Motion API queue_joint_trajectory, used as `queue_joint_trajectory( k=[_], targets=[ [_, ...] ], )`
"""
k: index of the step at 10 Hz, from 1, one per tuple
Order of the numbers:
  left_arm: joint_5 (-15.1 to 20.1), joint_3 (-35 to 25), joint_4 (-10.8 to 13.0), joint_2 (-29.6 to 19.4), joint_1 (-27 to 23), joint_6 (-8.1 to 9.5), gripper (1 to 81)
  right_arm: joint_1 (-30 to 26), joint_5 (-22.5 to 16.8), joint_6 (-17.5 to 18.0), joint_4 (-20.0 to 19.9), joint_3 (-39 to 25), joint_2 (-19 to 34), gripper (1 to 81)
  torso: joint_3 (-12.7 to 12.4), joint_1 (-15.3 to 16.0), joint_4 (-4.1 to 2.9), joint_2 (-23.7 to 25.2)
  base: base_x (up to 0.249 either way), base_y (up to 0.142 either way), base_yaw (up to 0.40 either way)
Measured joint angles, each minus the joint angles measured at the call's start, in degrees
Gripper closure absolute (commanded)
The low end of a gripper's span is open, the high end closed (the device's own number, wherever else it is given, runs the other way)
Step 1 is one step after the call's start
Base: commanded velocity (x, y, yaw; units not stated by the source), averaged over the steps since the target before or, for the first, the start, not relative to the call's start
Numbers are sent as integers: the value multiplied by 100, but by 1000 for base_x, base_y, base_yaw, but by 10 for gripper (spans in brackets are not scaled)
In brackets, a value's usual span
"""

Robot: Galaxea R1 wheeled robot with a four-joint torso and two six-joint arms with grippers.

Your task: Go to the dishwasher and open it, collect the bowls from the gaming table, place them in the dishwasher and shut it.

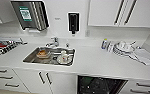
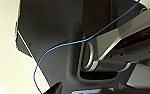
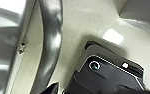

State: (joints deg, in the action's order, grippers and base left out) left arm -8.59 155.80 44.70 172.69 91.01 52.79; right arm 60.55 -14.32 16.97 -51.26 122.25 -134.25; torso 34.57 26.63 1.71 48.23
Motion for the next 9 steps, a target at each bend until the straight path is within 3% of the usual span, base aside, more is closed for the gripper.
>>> queue_joint_trajectory(
  k=[6,9],
  targets=[
    [5,0,0,-30,0,0,10,-545,636,9,-24,-900,258,10,0,0,0,0,0,0,0],
    [0,0,2,-15,0,-1,10,-926,757,0,-26,-1676,901,10,0,2,0,0,0,0,0]
  ],
)
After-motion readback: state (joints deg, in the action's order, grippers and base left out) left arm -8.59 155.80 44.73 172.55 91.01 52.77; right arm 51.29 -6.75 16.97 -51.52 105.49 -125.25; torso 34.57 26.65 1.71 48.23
